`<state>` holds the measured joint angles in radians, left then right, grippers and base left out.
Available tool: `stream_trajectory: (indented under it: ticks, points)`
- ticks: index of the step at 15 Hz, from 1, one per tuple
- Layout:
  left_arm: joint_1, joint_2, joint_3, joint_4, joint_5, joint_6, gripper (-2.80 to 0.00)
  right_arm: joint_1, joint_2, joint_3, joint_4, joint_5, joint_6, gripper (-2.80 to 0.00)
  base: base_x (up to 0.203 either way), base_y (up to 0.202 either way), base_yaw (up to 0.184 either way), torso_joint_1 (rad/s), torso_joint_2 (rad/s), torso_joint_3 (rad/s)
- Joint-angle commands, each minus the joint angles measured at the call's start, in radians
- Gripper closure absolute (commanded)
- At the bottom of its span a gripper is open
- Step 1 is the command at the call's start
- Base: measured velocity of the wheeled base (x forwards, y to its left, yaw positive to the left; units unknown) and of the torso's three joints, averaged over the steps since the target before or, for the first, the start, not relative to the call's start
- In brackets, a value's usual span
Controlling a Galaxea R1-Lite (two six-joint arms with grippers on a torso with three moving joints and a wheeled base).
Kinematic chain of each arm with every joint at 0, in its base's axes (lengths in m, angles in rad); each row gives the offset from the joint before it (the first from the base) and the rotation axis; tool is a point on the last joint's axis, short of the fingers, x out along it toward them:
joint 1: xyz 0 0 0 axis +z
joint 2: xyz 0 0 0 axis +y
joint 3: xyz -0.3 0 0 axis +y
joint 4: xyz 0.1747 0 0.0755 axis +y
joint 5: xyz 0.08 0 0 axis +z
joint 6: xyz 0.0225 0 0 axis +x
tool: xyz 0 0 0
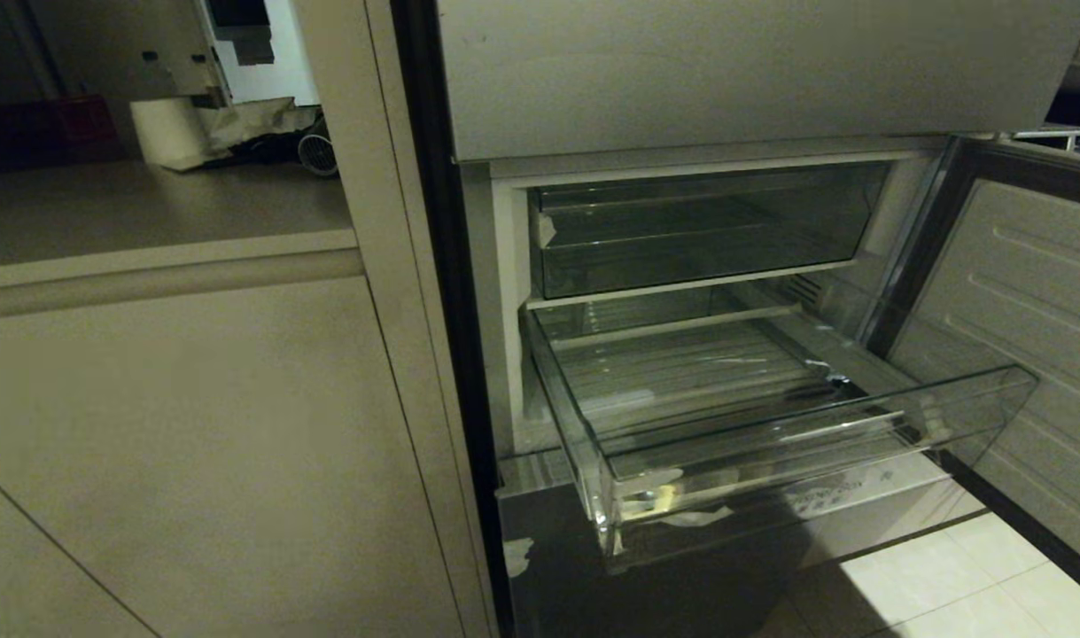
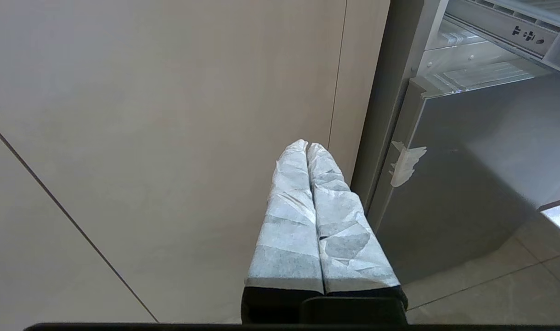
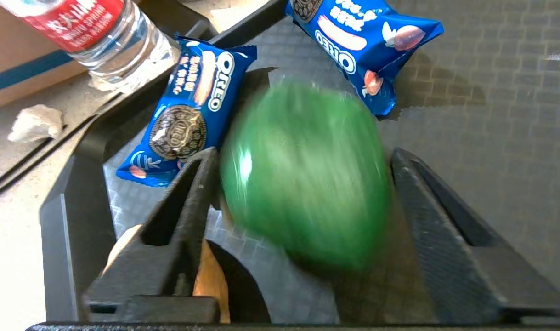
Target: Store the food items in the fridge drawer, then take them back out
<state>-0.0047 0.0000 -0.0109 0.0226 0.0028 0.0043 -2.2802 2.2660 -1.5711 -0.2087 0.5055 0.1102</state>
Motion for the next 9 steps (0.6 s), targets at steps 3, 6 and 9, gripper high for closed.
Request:
stream_trajectory:
  ticks: [3,6,9]
  points:
    - [0.0,0.002,0.0,0.0,0.0,0.0,0.0,-0.003,-0.041,-0.001,-0.001,0.019,0.003,-2.8,0.0,0.0,0.0,0.0,0.0,0.0]
    - [0.0,0.002,0.0,0.0,0.0,0.0,0.0,-0.016,-0.081,0.002,-0.001,0.04,0.008,-2.8,0.0,0.0,0.0,0.0,0.0,0.0]
    - [0.0,0.002,0.0,0.0,0.0,0.0,0.0,-0.026,-0.144,0.008,0.004,0.057,0.04,0.0,0.0,0.0,0.0,0.0,0.0,0.0]
